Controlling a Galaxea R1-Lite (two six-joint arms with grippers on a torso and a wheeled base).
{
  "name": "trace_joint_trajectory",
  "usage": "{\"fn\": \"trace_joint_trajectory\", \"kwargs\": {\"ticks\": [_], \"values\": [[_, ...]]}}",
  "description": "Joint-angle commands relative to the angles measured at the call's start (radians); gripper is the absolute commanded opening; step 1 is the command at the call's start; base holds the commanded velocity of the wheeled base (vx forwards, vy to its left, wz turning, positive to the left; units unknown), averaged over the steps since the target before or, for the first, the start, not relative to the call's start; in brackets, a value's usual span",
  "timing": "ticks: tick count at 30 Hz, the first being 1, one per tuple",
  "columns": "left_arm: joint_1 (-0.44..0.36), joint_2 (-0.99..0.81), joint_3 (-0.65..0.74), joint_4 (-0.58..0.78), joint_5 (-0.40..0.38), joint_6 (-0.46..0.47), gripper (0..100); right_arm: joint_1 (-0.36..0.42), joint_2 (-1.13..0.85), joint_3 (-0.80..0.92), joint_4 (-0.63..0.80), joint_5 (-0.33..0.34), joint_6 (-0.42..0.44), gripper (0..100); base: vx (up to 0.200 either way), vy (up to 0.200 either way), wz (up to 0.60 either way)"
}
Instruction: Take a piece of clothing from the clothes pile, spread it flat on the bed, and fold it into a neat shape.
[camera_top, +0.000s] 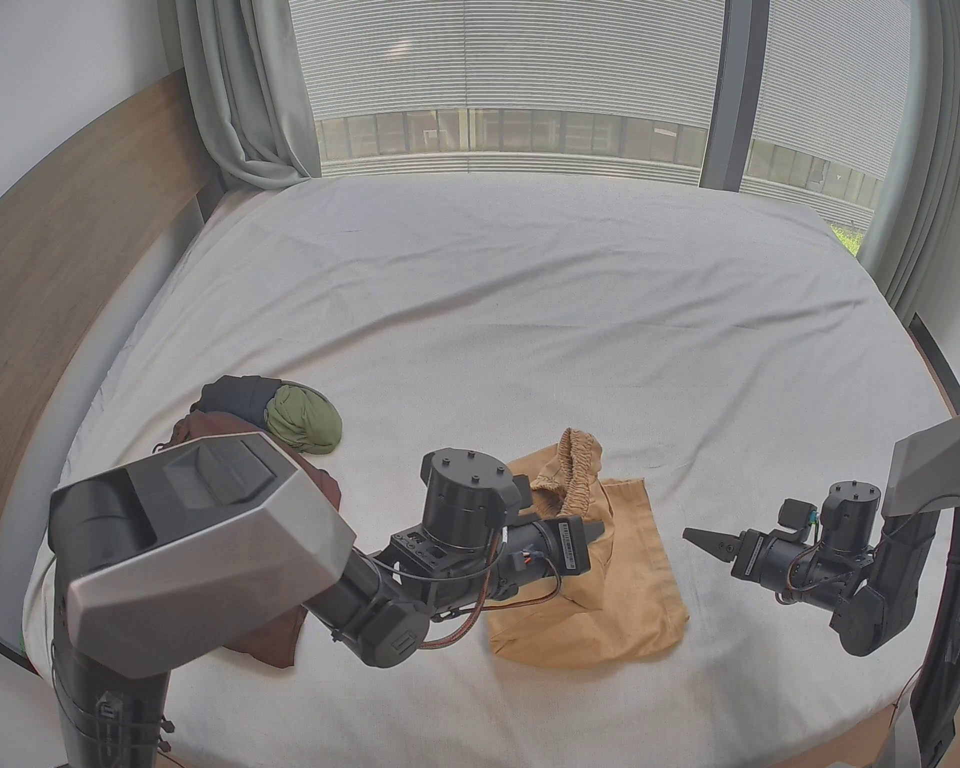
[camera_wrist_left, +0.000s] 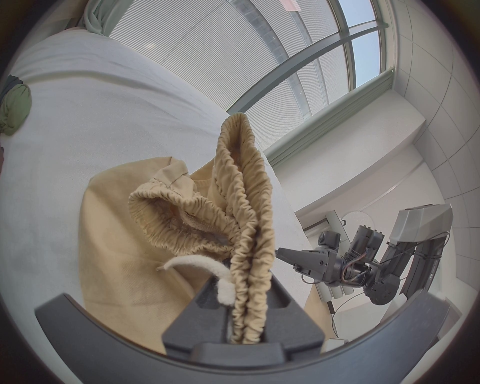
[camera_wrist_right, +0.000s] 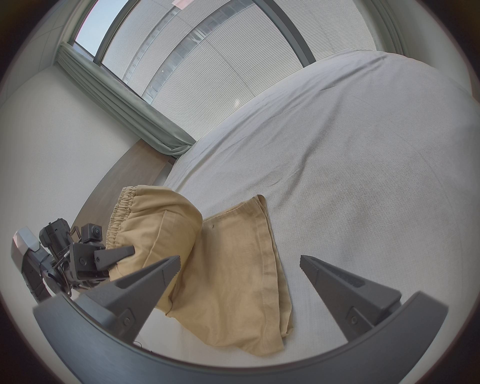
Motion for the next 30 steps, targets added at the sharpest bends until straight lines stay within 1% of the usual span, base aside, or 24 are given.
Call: {"fn": "trace_joint_trajectory", "kwargs": {"ticks": [1,20,21,23,26,30], "values": [[-0.019,0.024,-0.011,0.001,0.0,0.0,0,-0.005,0.001,-0.004,-0.001,0.001,0.0,100,0.0,0.0,0.0],[-0.03,0.067,-0.055,0.022,0.003,0.0,0,-0.004,0.001,-0.004,-0.001,0.001,0.0,100,0.0,0.0,0.0],[-0.031,0.069,-0.055,0.019,0.005,0.0,100,-0.005,0.001,-0.004,-0.001,0.001,0.0,100,0.0,0.0,0.0],[-0.031,0.07,-0.057,0.018,0.006,0.001,100,-0.004,0.003,-0.004,-0.001,0.001,0.0,100,0.0,0.0,0.0],[-0.036,0.076,-0.083,0.015,0.051,0.006,100,-0.004,0.007,-0.004,-0.001,0.001,0.0,100,0.0,0.0,0.0],[-0.04,0.081,-0.077,0.011,0.057,0.005,100,-0.001,0.009,-0.002,-0.001,0.001,0.0,100,0.0,0.0,0.0]]}}
